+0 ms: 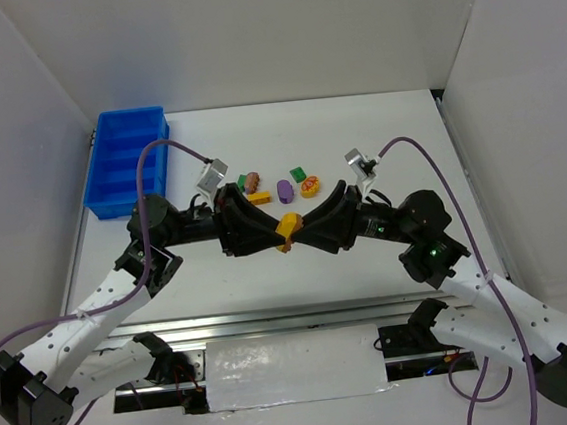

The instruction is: Sort the legos into containers by color

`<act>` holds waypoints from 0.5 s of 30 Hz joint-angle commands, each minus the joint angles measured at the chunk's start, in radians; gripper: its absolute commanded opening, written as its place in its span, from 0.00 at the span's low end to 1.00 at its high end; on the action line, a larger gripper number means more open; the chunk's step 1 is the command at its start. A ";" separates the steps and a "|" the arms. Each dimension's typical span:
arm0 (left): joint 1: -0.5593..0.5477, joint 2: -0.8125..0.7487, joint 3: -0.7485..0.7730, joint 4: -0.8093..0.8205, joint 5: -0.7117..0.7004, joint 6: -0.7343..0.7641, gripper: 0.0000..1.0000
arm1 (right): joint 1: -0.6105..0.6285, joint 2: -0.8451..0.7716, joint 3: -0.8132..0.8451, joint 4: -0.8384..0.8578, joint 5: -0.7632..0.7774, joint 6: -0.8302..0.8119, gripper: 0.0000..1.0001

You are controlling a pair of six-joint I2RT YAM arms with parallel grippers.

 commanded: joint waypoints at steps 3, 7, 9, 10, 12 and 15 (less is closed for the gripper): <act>-0.003 -0.002 0.015 0.054 0.018 0.006 0.00 | 0.018 0.017 0.041 0.088 0.026 0.009 0.45; -0.003 0.002 0.016 0.043 0.012 0.009 0.00 | 0.024 0.022 0.041 0.099 0.028 0.008 0.47; -0.003 0.004 0.018 0.035 0.004 0.015 0.00 | 0.027 0.025 0.043 0.099 0.028 0.006 0.52; -0.003 0.004 0.016 0.031 0.003 0.016 0.00 | 0.028 0.023 0.041 0.099 0.029 0.005 0.52; -0.003 0.002 0.019 0.022 -0.002 0.021 0.00 | 0.031 0.017 0.033 0.096 0.042 0.000 0.52; -0.003 0.002 0.025 0.003 -0.020 0.024 0.00 | 0.034 0.012 0.024 0.106 0.054 -0.002 0.49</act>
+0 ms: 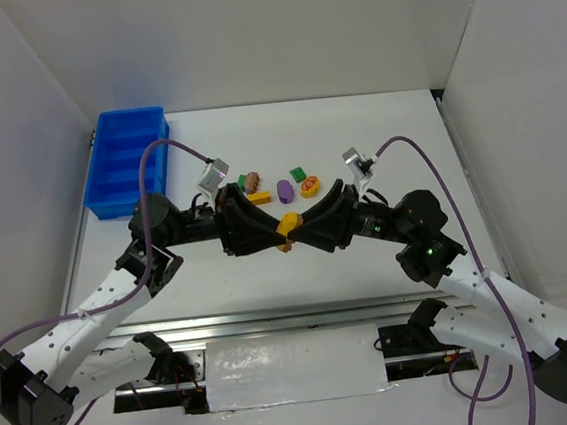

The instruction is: Sort the legos into containers by color

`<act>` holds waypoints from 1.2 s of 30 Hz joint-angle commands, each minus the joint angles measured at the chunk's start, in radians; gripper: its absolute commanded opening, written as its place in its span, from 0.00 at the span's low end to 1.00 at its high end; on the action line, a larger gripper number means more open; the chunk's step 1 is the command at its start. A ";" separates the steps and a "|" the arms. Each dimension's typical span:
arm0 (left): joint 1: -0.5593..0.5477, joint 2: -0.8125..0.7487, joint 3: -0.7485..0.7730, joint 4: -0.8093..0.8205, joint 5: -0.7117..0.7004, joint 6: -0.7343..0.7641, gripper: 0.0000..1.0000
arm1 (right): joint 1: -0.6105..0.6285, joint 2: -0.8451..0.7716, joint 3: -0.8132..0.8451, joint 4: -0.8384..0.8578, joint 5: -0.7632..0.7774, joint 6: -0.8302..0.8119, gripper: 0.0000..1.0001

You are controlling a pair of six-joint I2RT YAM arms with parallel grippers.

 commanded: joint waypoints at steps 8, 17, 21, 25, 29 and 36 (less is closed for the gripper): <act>-0.004 -0.019 0.036 -0.019 -0.042 0.032 0.00 | 0.014 -0.028 0.018 0.033 0.055 -0.033 0.28; 0.002 -0.042 0.031 0.012 -0.072 -0.015 0.00 | 0.014 -0.076 0.010 0.000 0.034 -0.090 0.05; 0.011 -0.056 0.038 0.033 -0.080 -0.041 0.00 | 0.010 -0.079 0.018 0.000 -0.024 -0.112 0.00; 0.014 -0.074 0.053 0.026 -0.074 -0.043 0.00 | -0.009 -0.090 0.021 -0.014 -0.043 -0.133 0.00; 0.014 -0.103 0.056 0.007 -0.082 -0.034 0.00 | -0.062 -0.084 0.027 -0.014 -0.116 -0.132 0.00; 0.022 -0.111 0.096 -0.139 -0.126 0.041 0.00 | -0.115 -0.081 0.036 -0.032 -0.132 -0.131 0.00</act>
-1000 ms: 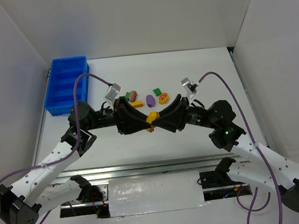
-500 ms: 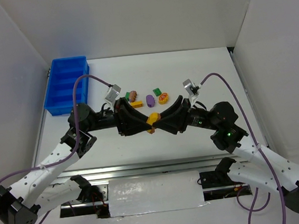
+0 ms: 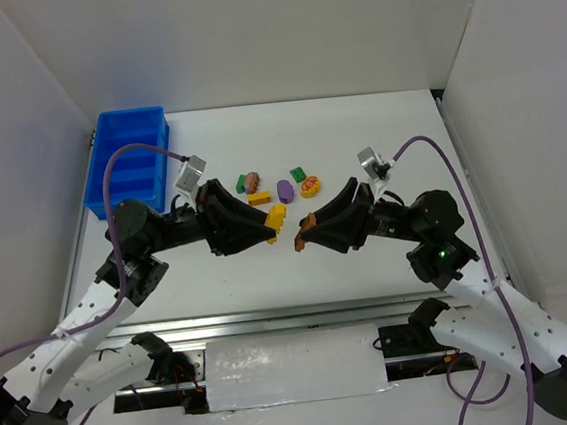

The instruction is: Sort the legos into containers by color

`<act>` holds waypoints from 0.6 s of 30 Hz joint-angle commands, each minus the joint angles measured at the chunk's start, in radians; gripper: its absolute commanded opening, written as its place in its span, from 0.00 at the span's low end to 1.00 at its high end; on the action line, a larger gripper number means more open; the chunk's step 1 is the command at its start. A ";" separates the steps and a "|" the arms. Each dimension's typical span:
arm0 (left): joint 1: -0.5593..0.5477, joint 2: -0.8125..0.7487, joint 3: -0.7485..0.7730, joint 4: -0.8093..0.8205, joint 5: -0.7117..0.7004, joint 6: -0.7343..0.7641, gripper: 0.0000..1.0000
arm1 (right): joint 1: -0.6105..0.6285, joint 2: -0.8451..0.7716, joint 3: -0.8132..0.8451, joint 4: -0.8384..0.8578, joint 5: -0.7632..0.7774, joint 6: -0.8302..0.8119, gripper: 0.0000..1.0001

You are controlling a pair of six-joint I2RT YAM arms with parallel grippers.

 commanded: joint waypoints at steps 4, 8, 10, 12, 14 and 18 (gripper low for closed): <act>0.047 0.010 0.142 -0.281 -0.133 0.137 0.00 | -0.025 -0.076 0.067 -0.174 0.124 -0.123 0.00; 0.161 0.041 0.252 -0.479 -0.266 0.178 0.00 | -0.026 -0.122 0.079 -0.301 0.209 -0.167 0.00; 0.201 0.071 0.324 -0.586 -0.338 0.188 0.00 | -0.028 -0.128 0.075 -0.324 0.221 -0.167 0.00; 0.252 0.132 0.388 -0.678 -0.512 0.198 0.00 | -0.028 -0.142 0.062 -0.330 0.234 -0.170 0.00; 0.280 0.180 0.505 -0.818 -0.663 0.208 0.00 | -0.026 -0.154 0.061 -0.349 0.250 -0.176 0.00; 0.373 0.356 0.666 -0.929 -0.973 0.197 0.00 | -0.026 -0.163 0.059 -0.369 0.244 -0.182 0.00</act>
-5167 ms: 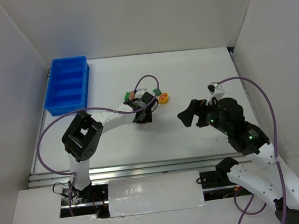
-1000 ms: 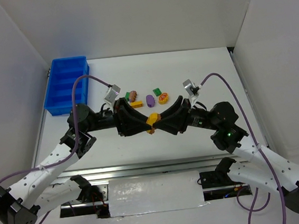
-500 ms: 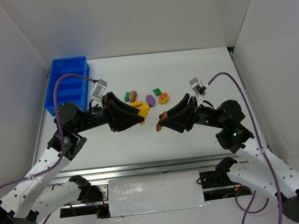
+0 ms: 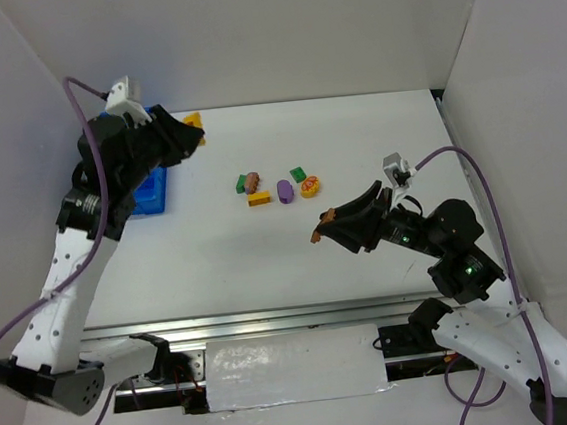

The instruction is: Sort the legos into containers by color

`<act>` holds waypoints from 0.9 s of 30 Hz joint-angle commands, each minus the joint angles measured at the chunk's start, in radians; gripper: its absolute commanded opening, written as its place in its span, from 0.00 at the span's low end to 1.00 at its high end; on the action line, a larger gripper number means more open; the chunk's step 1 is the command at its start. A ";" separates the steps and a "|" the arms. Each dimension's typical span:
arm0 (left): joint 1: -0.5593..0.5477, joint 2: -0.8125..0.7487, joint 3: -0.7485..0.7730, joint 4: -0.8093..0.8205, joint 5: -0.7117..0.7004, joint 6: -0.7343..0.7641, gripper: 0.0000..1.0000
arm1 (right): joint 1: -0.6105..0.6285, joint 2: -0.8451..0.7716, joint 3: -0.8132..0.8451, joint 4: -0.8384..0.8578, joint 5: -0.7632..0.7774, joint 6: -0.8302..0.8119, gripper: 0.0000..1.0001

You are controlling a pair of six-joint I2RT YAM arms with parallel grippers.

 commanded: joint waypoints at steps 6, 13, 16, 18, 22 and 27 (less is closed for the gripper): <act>0.293 0.395 0.231 -0.100 -0.350 -0.137 0.00 | -0.003 -0.028 -0.007 -0.026 0.002 -0.008 0.00; 0.370 0.745 0.451 0.094 -0.517 -0.170 0.00 | -0.003 -0.039 -0.014 -0.076 -0.012 -0.002 0.00; 0.397 0.925 0.603 0.158 -0.496 -0.147 0.00 | -0.006 -0.041 -0.027 -0.072 -0.023 0.009 0.00; 0.425 1.030 0.648 0.205 -0.447 -0.160 0.00 | -0.004 -0.038 -0.035 -0.070 -0.028 0.015 0.00; 0.482 1.121 0.604 0.430 -0.326 -0.275 0.00 | -0.003 -0.019 -0.018 -0.121 -0.029 -0.011 0.00; 0.497 1.213 0.593 0.610 -0.280 -0.294 0.00 | -0.003 -0.006 0.014 -0.170 -0.018 -0.043 0.00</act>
